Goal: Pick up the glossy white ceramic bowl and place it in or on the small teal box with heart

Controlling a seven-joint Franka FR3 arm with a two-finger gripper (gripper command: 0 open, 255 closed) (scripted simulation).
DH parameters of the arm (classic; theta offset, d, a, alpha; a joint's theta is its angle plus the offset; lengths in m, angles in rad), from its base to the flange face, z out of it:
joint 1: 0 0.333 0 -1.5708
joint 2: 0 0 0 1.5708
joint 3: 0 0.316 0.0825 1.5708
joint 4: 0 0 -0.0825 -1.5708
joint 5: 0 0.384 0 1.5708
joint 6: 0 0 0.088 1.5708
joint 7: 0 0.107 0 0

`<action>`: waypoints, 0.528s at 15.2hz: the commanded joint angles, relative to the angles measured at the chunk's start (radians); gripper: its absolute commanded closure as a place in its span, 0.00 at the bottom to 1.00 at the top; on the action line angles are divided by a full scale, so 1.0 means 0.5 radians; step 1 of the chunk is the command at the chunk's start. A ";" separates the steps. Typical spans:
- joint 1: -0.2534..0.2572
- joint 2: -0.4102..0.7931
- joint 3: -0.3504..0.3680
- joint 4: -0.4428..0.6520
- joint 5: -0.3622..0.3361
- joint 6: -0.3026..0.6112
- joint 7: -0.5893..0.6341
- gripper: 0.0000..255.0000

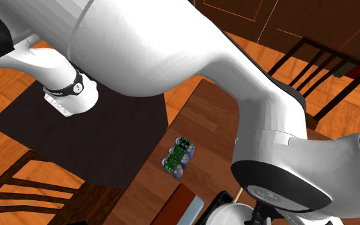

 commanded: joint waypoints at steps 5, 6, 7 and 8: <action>0.012 -0.072 0.018 0.063 0.023 -0.135 -0.016 0.00; 0.012 -0.072 0.018 0.063 0.023 -0.135 -0.016 0.00; 0.012 -0.072 0.018 0.063 0.023 -0.135 -0.016 0.00; 0.012 -0.072 0.018 0.063 0.023 -0.135 -0.016 0.00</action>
